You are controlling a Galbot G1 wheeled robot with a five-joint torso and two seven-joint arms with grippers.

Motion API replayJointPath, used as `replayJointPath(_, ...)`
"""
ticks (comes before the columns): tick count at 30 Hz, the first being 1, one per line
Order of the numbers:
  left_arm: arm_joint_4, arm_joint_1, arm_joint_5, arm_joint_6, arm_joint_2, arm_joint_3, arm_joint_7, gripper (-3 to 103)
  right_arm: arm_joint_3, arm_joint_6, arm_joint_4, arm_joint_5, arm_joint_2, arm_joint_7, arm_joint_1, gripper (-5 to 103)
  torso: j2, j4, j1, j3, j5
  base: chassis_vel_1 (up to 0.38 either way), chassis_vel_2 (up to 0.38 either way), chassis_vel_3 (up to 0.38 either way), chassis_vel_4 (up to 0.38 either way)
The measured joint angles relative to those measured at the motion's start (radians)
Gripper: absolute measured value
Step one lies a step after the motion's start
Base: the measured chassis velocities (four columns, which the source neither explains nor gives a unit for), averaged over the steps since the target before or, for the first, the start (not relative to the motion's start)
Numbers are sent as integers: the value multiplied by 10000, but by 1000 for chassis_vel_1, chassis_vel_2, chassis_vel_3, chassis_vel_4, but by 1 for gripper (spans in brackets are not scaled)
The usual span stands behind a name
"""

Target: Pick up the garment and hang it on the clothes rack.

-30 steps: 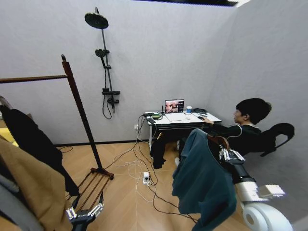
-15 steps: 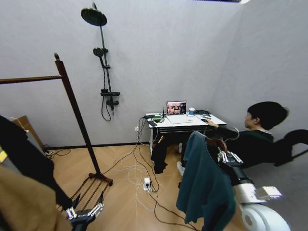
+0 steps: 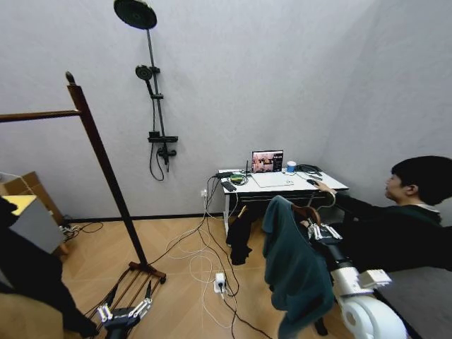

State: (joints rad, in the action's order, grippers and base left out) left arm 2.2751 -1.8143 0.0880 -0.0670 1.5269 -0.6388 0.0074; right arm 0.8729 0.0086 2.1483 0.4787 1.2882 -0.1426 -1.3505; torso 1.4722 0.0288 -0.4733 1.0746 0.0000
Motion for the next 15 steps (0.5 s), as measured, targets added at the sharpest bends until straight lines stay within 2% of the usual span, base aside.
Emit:
replayJointPath(5,0,0,0,0,0,0,0,100,-138,-15,-32,13,-101,-21,116,9,-196,2,90,-97,0,94,1,10,90)
replayJointPath(8,0,0,0,0,0,0,0,100,-229,-263,-26,139,-290,13,253,9,-347,2,154,-168,0,43,99,88,57)
replayJointPath(10,0,0,0,0,0,0,-1,100,-247,-735,74,524,-599,170,359,9,-524,-3,235,-258,1,61,109,136,73)
replayJointPath(15,0,0,0,0,0,0,-1,100,-176,-835,66,918,-1137,-41,376,9,-694,0,321,-345,3,64,104,115,85)
